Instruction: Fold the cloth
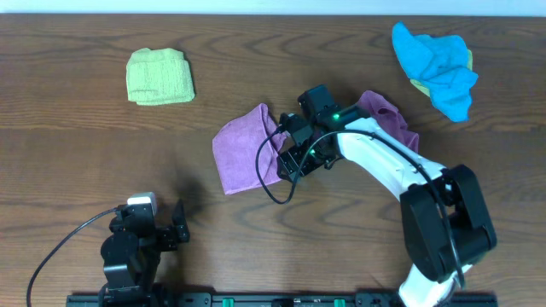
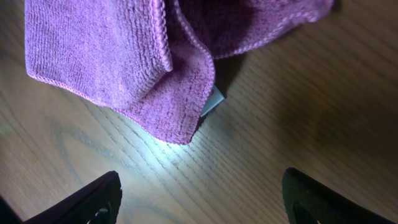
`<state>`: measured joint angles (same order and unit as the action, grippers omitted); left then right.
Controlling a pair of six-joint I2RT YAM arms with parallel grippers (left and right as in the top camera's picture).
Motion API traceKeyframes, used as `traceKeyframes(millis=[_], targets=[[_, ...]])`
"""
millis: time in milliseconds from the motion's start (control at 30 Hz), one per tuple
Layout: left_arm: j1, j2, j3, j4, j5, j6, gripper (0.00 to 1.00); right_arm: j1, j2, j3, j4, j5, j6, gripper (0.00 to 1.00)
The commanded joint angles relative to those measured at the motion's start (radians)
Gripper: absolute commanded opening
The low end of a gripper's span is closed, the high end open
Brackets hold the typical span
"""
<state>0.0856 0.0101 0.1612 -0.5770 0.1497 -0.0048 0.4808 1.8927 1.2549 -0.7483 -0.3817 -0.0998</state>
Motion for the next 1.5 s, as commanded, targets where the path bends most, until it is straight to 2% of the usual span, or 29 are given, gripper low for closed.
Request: traceKeyframes(millis=[0,600,833,1000,1300,1467], targets=[[-0.001,-0.006,-0.008,0.002,0.002,-0.019,0.95,-0.002,0.027,-0.007,0.013,-0.058,-0.022,0.81],[-0.001,-0.006,-0.008,0.002,0.008,-0.026,0.95,-0.002,0.112,-0.007,0.112,-0.094,-0.021,0.69],[-0.001,-0.006,-0.008,0.002,0.008,-0.026,0.95,-0.002,0.122,-0.007,0.158,-0.127,-0.017,0.68],[-0.001,-0.006,-0.008,0.002,0.008,-0.026,0.95,0.005,0.124,-0.007,0.166,-0.124,-0.018,0.60],[-0.001,-0.006,-0.008,0.002,0.008,-0.026,0.95,0.037,0.143,-0.007,0.207,-0.123,-0.018,0.59],[-0.001,-0.006,-0.008,0.002,0.008,-0.026,0.95,0.038,0.171,-0.007,0.187,-0.117,-0.018,0.51]])
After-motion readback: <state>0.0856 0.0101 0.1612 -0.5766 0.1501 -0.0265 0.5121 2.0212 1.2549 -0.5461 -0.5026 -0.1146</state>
